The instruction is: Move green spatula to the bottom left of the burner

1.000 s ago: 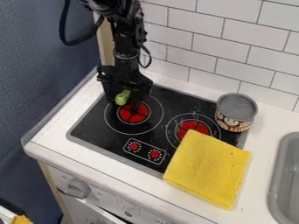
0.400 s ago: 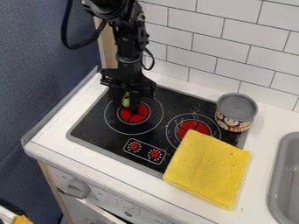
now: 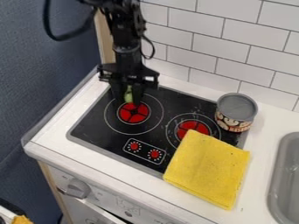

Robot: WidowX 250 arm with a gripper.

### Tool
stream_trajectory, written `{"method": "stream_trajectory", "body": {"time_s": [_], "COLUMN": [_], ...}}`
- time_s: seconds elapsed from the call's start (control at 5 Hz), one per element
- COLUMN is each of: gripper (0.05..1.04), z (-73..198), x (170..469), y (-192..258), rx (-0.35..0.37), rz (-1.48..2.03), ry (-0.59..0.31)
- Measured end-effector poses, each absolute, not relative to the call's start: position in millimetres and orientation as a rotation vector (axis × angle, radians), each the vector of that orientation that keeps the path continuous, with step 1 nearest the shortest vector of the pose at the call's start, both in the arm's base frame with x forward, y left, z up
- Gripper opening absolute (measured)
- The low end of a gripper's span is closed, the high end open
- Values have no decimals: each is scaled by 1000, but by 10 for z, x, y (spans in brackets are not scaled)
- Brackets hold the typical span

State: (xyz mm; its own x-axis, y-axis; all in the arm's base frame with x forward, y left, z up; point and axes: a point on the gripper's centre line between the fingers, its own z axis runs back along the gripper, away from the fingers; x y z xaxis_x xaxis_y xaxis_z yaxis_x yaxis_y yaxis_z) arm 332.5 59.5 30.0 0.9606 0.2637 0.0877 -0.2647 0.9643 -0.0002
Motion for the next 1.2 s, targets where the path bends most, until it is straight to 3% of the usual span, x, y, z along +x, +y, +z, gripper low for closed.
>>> {"method": "stream_trajectory", "body": {"time_s": [0.4, 1.0, 1.2], "gripper": [411, 411, 411], "z": [564, 242, 67], "x": [2967, 2664, 2607], "y": [568, 579, 598], "rx": [86, 82, 88], "rz": [668, 1029, 1057], "ry": [-122, -128, -66]}}
